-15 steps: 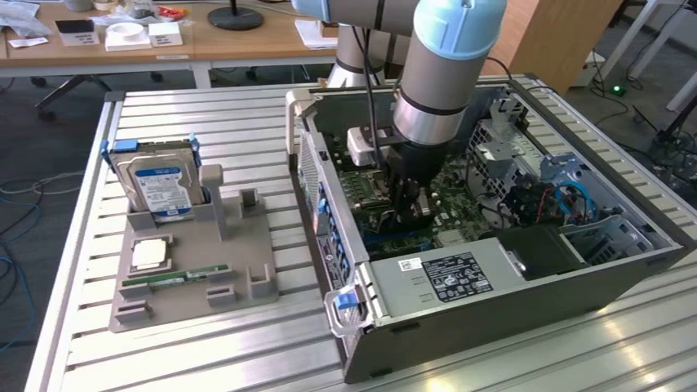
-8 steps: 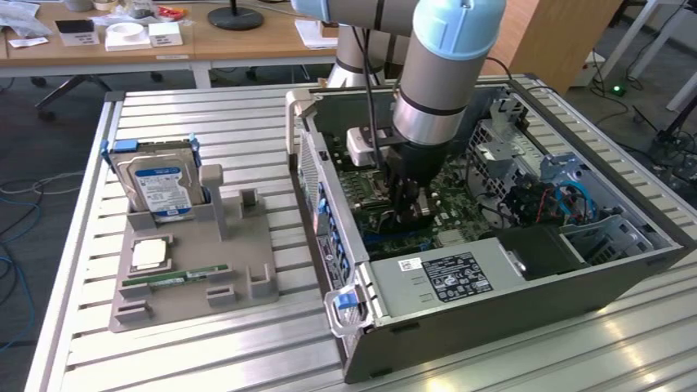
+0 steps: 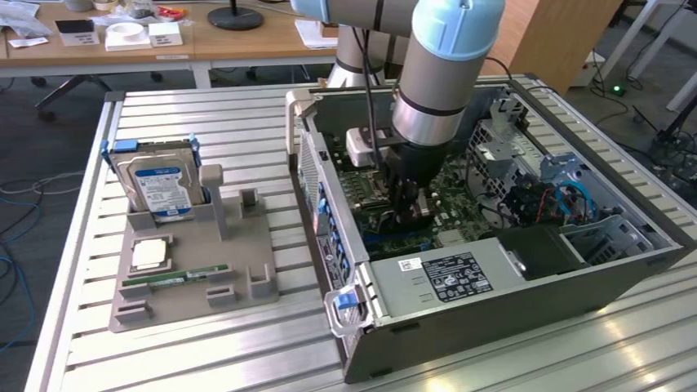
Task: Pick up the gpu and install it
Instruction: 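Insert the gpu into the slot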
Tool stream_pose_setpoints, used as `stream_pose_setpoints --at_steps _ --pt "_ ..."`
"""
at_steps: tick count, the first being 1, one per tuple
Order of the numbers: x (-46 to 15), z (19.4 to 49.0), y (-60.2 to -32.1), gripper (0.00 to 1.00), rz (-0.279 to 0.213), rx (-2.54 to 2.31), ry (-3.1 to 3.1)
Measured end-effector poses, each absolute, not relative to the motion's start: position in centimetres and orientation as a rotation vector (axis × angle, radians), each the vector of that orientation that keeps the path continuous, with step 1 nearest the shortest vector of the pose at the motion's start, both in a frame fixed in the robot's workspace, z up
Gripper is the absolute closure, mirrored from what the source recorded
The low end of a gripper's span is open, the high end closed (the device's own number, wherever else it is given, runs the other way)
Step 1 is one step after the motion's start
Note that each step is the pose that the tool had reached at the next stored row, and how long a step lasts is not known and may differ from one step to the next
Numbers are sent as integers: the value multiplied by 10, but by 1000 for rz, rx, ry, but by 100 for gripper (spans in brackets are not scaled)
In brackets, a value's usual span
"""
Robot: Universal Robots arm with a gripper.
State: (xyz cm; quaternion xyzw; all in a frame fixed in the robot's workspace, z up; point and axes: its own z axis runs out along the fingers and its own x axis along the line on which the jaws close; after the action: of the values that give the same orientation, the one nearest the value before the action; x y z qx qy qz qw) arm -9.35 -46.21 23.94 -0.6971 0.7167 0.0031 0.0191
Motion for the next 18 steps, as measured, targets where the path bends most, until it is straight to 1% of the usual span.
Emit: stream_pose_setpoints --at_steps 18 --pt "-96 239 -462 74 9 -2164 2224"
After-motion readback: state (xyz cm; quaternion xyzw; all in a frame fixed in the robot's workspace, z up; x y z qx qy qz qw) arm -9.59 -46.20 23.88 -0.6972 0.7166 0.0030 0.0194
